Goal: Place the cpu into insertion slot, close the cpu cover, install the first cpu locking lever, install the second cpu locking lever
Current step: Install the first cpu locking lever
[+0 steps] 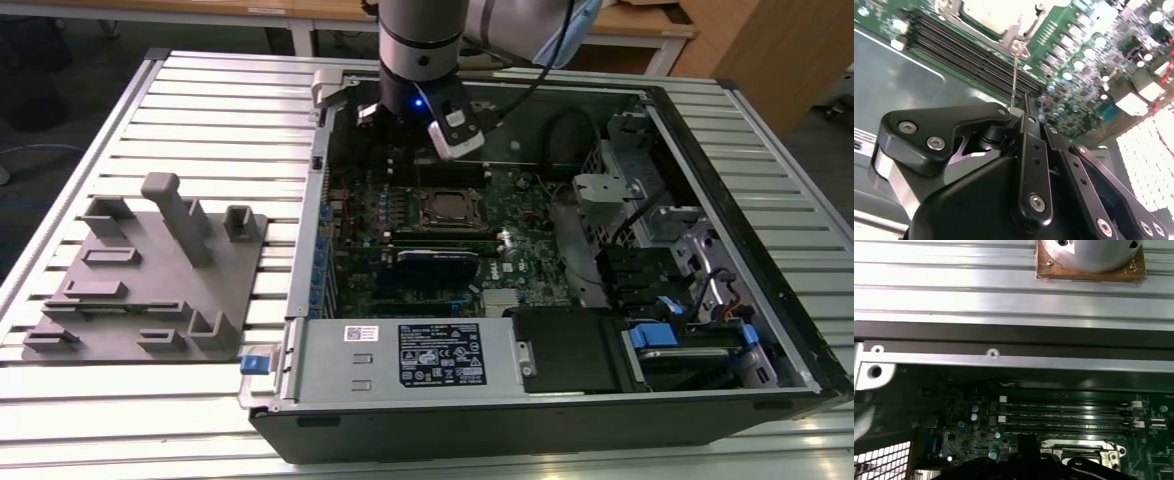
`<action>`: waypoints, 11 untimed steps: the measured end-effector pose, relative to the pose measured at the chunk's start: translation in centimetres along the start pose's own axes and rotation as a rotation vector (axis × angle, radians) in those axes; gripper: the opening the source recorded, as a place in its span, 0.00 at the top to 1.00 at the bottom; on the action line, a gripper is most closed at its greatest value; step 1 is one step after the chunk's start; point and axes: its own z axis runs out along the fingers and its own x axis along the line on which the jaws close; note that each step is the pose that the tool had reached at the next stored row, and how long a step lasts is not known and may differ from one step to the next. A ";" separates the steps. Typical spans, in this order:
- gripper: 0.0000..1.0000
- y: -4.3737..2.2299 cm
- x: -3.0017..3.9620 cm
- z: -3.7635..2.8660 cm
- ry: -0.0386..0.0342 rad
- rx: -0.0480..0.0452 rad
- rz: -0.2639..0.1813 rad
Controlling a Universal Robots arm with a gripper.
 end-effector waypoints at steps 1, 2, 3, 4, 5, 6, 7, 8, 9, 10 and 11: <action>0.90 -0.01 -0.27 0.00 0.0001 0.0001 0.000; 0.90 -0.01 -0.53 0.00 0.0001 0.0000 0.000; 0.90 -0.02 -0.80 0.00 0.0001 0.0000 0.000; 0.90 -0.02 -1.07 0.01 0.0001 0.0001 0.000; 0.90 -0.03 -1.25 0.01 0.0001 0.0000 0.000; 0.90 -0.04 -1.33 0.00 0.0002 0.0001 0.000; 0.90 -0.04 -1.39 0.00 0.0002 0.0001 0.000; 0.90 -0.04 -1.39 0.01 0.0001 0.0000 0.000; 0.90 -0.03 -1.39 0.01 0.0000 0.0000 0.000; 0.90 -0.03 -1.39 0.01 0.0001 0.0000 0.000; 0.90 -0.03 -1.40 0.01 0.0000 0.0001 0.000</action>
